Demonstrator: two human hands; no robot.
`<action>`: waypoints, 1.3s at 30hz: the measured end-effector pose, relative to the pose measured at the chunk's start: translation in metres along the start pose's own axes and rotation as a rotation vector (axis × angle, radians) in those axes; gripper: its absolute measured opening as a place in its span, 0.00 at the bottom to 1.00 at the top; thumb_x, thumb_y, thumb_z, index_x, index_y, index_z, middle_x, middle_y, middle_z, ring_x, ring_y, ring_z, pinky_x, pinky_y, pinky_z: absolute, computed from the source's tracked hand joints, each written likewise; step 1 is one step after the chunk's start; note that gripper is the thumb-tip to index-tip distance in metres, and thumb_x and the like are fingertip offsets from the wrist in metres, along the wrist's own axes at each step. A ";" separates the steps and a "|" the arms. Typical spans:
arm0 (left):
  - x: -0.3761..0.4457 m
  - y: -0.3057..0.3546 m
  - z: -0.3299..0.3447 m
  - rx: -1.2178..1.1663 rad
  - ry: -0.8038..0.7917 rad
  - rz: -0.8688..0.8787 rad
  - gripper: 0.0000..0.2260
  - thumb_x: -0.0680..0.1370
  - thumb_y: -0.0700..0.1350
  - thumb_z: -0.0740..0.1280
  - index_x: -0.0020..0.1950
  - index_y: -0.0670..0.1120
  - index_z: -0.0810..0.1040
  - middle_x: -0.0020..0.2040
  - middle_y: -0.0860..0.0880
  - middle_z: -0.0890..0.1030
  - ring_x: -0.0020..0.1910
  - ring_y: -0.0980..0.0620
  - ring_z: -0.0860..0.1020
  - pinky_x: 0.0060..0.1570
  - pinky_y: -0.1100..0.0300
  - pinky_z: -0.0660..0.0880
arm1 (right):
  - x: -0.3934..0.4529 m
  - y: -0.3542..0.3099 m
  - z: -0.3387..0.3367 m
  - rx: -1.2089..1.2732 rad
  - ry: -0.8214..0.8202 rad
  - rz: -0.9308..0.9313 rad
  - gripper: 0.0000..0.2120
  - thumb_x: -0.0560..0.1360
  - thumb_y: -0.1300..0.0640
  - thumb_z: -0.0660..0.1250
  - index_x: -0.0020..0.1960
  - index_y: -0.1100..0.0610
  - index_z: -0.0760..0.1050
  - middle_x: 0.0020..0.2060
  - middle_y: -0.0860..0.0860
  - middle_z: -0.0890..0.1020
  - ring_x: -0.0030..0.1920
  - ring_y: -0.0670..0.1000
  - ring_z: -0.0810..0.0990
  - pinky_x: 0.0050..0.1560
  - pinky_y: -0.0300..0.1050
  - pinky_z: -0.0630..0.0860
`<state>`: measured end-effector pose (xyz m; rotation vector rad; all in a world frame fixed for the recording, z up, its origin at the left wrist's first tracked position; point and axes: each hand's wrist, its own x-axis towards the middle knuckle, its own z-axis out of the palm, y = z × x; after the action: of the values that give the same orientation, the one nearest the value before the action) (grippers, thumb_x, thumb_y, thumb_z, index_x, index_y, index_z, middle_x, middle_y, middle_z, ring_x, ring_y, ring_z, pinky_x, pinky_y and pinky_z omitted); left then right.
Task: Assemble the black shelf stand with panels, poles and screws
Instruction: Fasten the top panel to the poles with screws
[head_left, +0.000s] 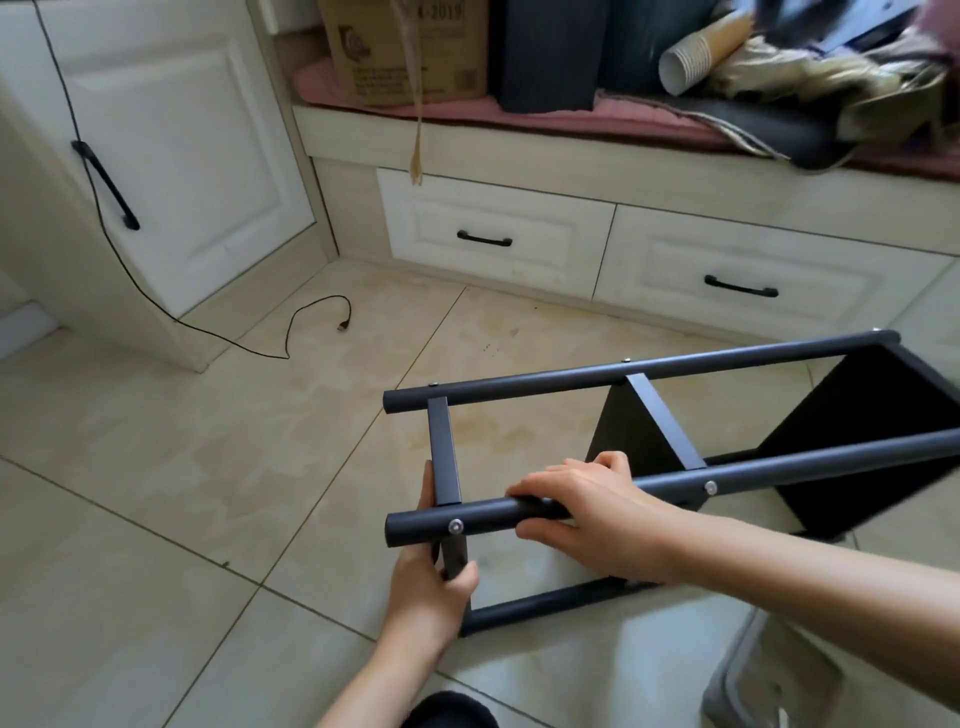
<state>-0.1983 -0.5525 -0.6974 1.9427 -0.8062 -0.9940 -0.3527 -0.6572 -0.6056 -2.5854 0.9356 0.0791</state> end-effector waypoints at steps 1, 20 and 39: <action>-0.001 0.003 -0.001 0.007 0.000 -0.001 0.28 0.77 0.35 0.70 0.75 0.46 0.67 0.48 0.60 0.74 0.41 0.66 0.71 0.44 0.69 0.70 | 0.001 0.001 -0.001 0.005 0.004 -0.007 0.13 0.81 0.43 0.60 0.62 0.45 0.74 0.51 0.43 0.80 0.55 0.48 0.73 0.58 0.52 0.62; -0.015 0.145 -0.066 0.108 0.123 0.482 0.32 0.74 0.30 0.69 0.75 0.54 0.70 0.55 0.56 0.81 0.48 0.63 0.77 0.42 0.80 0.69 | 0.001 -0.012 -0.119 0.280 0.343 0.020 0.15 0.72 0.49 0.75 0.58 0.43 0.80 0.45 0.41 0.82 0.51 0.48 0.79 0.61 0.57 0.73; -0.069 0.311 -0.089 0.391 0.236 1.089 0.33 0.76 0.31 0.70 0.76 0.56 0.69 0.73 0.54 0.73 0.75 0.46 0.69 0.75 0.45 0.65 | -0.061 -0.034 -0.206 1.095 0.744 0.052 0.08 0.70 0.57 0.77 0.46 0.57 0.83 0.33 0.49 0.82 0.34 0.45 0.78 0.36 0.32 0.73</action>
<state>-0.2111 -0.6152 -0.3732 1.4760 -1.7157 0.0546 -0.3951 -0.6740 -0.3926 -1.5193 0.8852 -1.1127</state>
